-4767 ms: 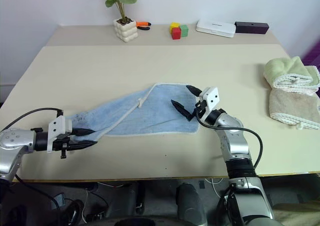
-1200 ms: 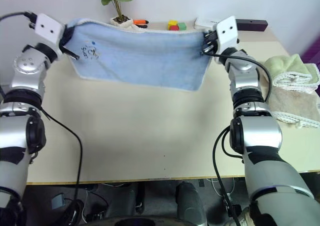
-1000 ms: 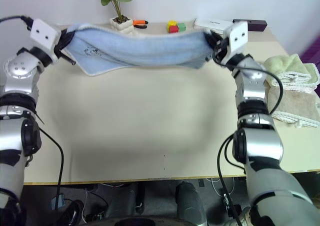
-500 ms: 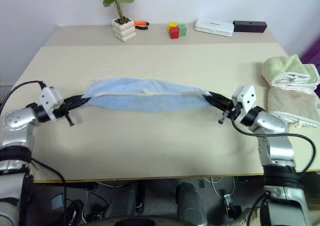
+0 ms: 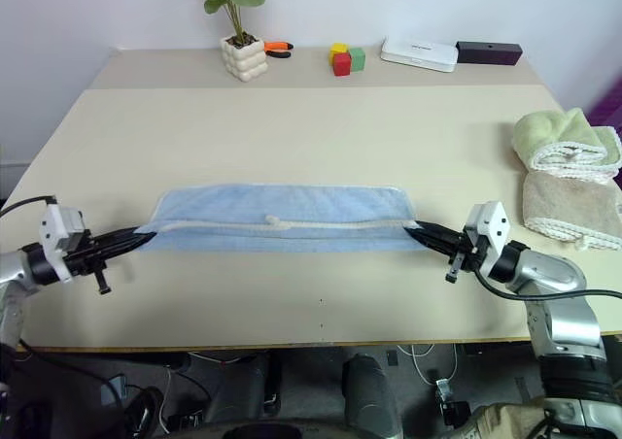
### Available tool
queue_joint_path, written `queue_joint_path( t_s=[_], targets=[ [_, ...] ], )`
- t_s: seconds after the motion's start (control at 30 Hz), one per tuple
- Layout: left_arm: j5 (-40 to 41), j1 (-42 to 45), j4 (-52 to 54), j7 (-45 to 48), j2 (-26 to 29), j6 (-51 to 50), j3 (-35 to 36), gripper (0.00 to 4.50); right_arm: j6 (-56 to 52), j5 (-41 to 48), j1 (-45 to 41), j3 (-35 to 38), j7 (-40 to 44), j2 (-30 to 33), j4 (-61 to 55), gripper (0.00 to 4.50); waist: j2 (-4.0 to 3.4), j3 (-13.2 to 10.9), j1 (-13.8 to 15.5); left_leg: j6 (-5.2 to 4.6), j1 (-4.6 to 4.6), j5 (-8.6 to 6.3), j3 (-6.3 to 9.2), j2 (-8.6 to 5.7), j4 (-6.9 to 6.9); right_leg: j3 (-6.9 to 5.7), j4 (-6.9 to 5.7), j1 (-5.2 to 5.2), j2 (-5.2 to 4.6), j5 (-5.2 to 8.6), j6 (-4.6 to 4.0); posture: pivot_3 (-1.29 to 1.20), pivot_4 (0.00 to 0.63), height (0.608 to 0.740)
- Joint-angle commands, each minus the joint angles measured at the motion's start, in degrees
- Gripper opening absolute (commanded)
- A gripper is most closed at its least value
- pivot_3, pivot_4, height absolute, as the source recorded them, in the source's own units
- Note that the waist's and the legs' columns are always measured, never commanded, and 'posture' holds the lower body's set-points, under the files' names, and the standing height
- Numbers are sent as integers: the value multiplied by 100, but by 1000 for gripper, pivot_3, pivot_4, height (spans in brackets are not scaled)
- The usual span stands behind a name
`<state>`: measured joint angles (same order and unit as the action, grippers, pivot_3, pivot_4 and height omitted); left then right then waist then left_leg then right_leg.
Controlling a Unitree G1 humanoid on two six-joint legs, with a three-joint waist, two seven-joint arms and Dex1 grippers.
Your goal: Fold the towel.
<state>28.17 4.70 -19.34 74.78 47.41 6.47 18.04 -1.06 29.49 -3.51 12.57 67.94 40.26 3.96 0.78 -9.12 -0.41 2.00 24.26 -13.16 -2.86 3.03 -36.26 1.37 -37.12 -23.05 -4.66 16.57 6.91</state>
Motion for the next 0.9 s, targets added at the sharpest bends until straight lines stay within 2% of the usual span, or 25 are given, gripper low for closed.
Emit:
queue_joint_path(
  t_s=[0.03, 0.17, 0.4, 0.67, 0.9],
  targets=[
    [120, -110, 357, -211, 12, -92, 288, 0, 155, -1, -22, 219, -100, 10, -113, 97, 1, 1, 2, 0, -3, 0, 0, 0, 0, 0, 2, 3, 0, 0, 0, 0, 150, 740],
    [-44, 218, 182, -509, -176, 12, 217, 0, 275, -190, -486, 174, -502, -101, 247, 97, 1, 0, -4, 0, -9, 0, 0, -2, 0, 0, 3, 9, 0, 0, 0, 0, 150, 740],
    [-656, 1334, -1037, -1024, -441, 681, 7, 0, 656, -577, -1191, 60, -1003, -411, 990, 97, 1, 1, 13, 0, -9, 0, 1, -5, 0, -1, 7, 13, 0, -1, 1, 0, 150, 740],
    [-1064, 1825, -1790, -1250, -713, 1077, -352, 0, 876, -1011, -1468, -158, -1444, -725, 1349, 97, 2, 1, -13, 0, -10, 0, 1, -4, -1, -1, 3, 11, 1, -1, 1, 0, 150, 740],
    [-1252, 2065, -2278, -1402, -796, 778, -507, 0, 884, -1197, -1510, -303, -1648, -813, 1514, 97, 1, 1, -14, 0, -10, 0, 1, -5, -1, -1, 2, 11, 1, -1, 1, 0, 150, 740]
  ],
)
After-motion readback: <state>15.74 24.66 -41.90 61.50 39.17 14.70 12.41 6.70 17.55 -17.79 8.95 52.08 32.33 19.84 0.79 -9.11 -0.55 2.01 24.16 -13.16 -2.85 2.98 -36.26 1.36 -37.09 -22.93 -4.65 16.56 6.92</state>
